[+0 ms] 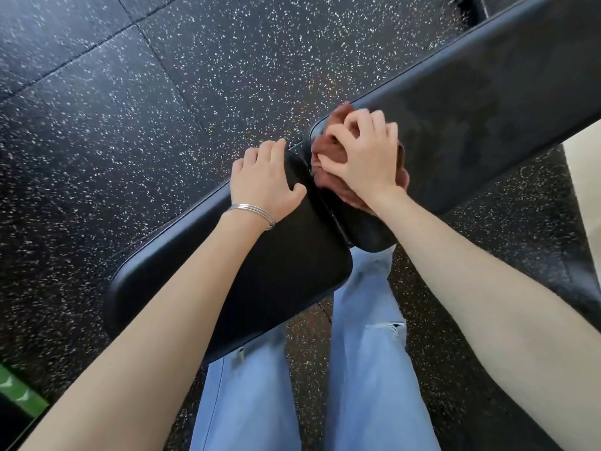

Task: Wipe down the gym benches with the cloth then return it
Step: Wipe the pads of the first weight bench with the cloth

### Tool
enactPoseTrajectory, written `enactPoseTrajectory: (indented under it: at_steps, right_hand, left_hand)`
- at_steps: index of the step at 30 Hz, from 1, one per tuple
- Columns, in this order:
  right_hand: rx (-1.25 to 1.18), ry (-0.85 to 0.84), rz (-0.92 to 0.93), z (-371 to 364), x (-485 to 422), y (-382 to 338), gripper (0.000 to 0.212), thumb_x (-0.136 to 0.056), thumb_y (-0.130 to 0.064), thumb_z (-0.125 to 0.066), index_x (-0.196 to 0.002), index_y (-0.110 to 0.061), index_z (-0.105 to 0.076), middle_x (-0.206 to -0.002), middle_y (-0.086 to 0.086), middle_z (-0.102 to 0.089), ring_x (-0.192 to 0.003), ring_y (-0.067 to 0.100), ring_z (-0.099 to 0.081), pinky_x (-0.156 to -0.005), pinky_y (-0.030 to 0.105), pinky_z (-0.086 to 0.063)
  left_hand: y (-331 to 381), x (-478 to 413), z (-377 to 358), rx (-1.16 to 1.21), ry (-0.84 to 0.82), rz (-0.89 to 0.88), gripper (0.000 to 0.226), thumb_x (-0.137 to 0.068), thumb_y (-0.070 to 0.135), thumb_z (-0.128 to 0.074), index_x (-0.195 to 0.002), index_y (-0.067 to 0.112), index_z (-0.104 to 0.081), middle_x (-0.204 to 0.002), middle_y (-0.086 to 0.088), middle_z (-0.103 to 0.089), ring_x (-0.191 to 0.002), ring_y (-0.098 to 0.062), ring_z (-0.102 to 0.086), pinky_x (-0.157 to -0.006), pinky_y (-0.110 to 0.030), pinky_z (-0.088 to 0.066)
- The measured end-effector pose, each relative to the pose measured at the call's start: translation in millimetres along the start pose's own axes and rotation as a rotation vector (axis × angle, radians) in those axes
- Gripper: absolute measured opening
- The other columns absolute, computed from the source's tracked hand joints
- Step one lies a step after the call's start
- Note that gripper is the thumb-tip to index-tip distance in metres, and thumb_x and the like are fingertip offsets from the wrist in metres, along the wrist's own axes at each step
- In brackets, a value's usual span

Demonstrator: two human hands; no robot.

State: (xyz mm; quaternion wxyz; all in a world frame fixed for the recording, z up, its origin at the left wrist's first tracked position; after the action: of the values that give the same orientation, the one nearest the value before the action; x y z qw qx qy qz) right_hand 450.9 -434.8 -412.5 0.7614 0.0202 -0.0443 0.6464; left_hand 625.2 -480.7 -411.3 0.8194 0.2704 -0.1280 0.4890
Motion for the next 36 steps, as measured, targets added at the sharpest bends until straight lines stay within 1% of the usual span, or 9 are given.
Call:
enactPoseTrajectory:
  at_steps: [5,9,13,18,21,24,27,32,36]
  right_hand:
    - [0.026,-0.084,-0.132,-6,-50,-17,0.04,-0.081,-0.058,-0.046,-0.104,-0.028,-0.058,-0.112,0.004,-0.052,-0.111,0.029,-0.044,-0.085,0.043,-0.034]
    - [-0.004,0.007,-0.089,-4,-15,-8,0.034,-0.082,-0.052,-0.049,-0.101,-0.025,-0.059,-0.104,0.005,-0.055,-0.097,0.029,-0.05,-0.077,0.041,-0.037]
    - [-0.065,0.107,-0.092,-11,69,12,0.025,-0.08,-0.045,-0.06,-0.092,-0.024,-0.063,-0.091,0.005,-0.058,-0.082,0.029,-0.052,-0.071,0.04,-0.04]
    - [-0.04,0.033,0.096,-23,149,47,0.024,-0.075,-0.039,-0.069,-0.091,-0.022,-0.065,-0.091,0.007,-0.061,-0.079,0.031,-0.055,-0.066,0.039,-0.041]
    - [-0.061,0.06,0.266,-27,146,63,0.022,-0.075,-0.039,-0.068,-0.089,-0.023,-0.066,-0.09,0.006,-0.063,-0.076,0.03,-0.056,-0.064,0.039,-0.04]
    - [-0.116,0.074,0.332,-26,136,74,0.019,-0.076,-0.039,-0.066,-0.089,-0.025,-0.065,-0.088,0.005,-0.063,-0.08,0.027,-0.048,-0.067,0.039,-0.037]
    - [-0.104,0.031,0.37,-22,129,91,0.021,-0.077,-0.04,-0.063,-0.09,-0.025,-0.067,-0.092,0.005,-0.063,-0.084,0.026,-0.045,-0.069,0.038,-0.034]
    - [-0.068,-0.01,0.09,-10,91,160,0.027,-0.077,-0.046,-0.06,-0.092,-0.025,-0.064,-0.096,0.006,-0.06,-0.082,0.031,-0.051,-0.067,0.037,-0.034]
    - [-0.094,0.046,-0.46,-5,72,184,0.033,-0.08,-0.047,-0.057,-0.104,-0.025,-0.063,-0.11,0.006,-0.056,-0.098,0.031,-0.049,-0.076,0.039,-0.038]
  left_hand:
    - [0,-2,3,0.011,-0.018,0.006,0.075,-0.08,0.044,-0.052,-0.144,0.013,-0.029,-0.144,-0.006,-0.039,-0.129,-0.031,-0.038,-0.103,-0.042,-0.032]
    - [6,-3,6,0.024,-0.046,0.038,0.074,-0.081,0.045,-0.051,-0.144,0.014,-0.028,-0.143,-0.008,-0.04,-0.128,-0.032,-0.038,-0.102,-0.043,-0.032]
    - [10,-10,7,0.04,-0.077,0.075,0.076,-0.081,0.045,-0.051,-0.146,0.017,-0.023,-0.139,-0.01,-0.042,-0.125,-0.033,-0.04,-0.1,-0.044,-0.034]
    - [18,-25,6,0.027,-0.121,0.061,0.077,-0.082,0.046,-0.049,-0.147,0.016,-0.02,-0.142,-0.011,-0.042,-0.129,-0.032,-0.04,-0.101,-0.046,-0.034]
    - [30,-33,4,-0.003,-0.108,0.024,0.078,-0.082,0.044,-0.049,-0.147,0.014,-0.02,-0.141,-0.013,-0.043,-0.127,-0.032,-0.043,-0.1,-0.046,-0.034]
    - [47,-38,0,-0.042,-0.087,-0.033,0.079,-0.081,0.042,-0.049,-0.146,0.008,-0.022,-0.135,-0.018,-0.047,-0.122,-0.035,-0.047,-0.098,-0.045,-0.037]
    - [61,-41,-5,0.0,-0.06,0.004,0.081,-0.082,0.043,-0.052,-0.146,0.003,-0.021,-0.139,-0.02,-0.043,-0.124,-0.036,-0.044,-0.1,-0.044,-0.036]
    - [71,-46,-10,0.071,-0.051,0.075,0.084,-0.082,0.041,-0.054,-0.147,0.003,-0.016,-0.146,-0.018,-0.034,-0.13,-0.035,-0.038,-0.103,-0.046,-0.035]
    - [77,-50,-10,0.112,-0.073,0.133,0.087,-0.081,0.04,-0.057,-0.147,0.003,-0.015,-0.147,-0.018,-0.031,-0.131,-0.038,-0.036,-0.104,-0.049,-0.035]
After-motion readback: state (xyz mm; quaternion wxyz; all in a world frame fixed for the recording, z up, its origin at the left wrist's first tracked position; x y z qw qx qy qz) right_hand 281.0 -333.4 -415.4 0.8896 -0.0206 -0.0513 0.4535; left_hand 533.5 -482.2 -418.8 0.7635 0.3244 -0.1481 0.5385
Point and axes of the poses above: each hand's wrist, its own x-axis away from the middle knuckle, its own z-axis out of the back of the hand, y = z × x, the point moved 1 cm from there along -x, towards the middle knuckle
